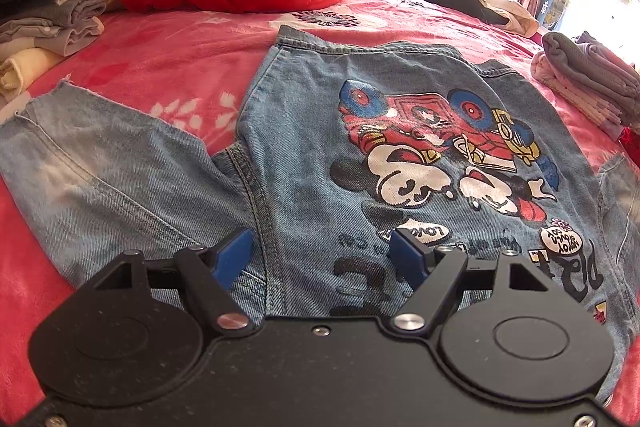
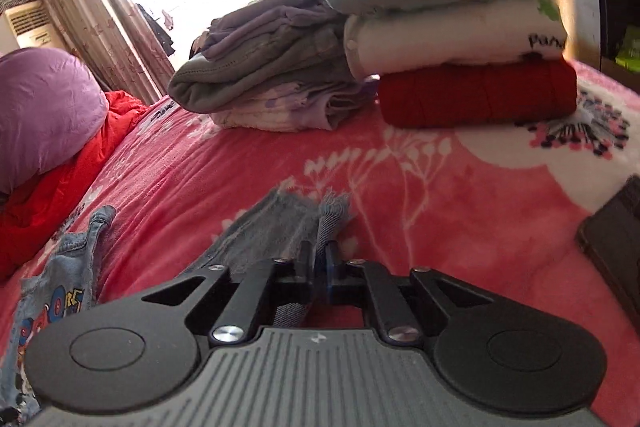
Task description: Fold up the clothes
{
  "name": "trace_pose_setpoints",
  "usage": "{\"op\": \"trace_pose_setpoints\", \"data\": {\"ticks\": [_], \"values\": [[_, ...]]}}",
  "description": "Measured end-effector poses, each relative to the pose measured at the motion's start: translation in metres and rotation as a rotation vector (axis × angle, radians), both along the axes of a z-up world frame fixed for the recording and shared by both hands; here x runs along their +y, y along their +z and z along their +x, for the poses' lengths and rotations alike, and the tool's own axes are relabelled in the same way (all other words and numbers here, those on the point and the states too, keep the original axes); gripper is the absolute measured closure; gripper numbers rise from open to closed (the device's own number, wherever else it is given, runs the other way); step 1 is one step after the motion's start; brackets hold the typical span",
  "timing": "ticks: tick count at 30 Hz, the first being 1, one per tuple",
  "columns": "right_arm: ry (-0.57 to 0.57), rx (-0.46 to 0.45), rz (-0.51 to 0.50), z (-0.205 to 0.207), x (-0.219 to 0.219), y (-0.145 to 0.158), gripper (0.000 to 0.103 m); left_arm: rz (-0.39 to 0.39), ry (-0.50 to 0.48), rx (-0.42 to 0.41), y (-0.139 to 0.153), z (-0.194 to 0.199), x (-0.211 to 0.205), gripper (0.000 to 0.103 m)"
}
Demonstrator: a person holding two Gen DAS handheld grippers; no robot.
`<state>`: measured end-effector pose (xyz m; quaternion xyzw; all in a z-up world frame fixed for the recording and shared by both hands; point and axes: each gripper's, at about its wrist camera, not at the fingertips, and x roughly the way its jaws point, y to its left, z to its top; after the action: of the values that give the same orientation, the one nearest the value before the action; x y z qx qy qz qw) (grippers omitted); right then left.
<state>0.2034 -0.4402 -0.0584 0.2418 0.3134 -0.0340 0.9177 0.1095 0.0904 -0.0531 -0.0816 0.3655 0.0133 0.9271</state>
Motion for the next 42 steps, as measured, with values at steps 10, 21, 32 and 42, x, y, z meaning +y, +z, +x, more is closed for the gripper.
{"op": "trace_pose_setpoints", "data": {"ticks": [10,21,32,42], "values": [[0.051,0.012,-0.107,0.008,0.023,-0.006,0.097,0.005,-0.003,-0.001,-0.001,0.0,-0.001,0.026],[-0.102,0.026,-0.264,-0.01,0.017,0.003,0.045,0.006,-0.003,0.002,-0.001,0.001,-0.001,0.025],[-0.013,0.086,0.201,-0.097,0.091,-0.019,0.043,-0.005,-0.003,0.003,0.0,-0.003,0.001,0.025],[0.182,0.085,0.195,-0.117,0.156,-0.031,0.095,0.017,-0.009,-0.008,-0.001,-0.009,-0.001,0.024]]}}
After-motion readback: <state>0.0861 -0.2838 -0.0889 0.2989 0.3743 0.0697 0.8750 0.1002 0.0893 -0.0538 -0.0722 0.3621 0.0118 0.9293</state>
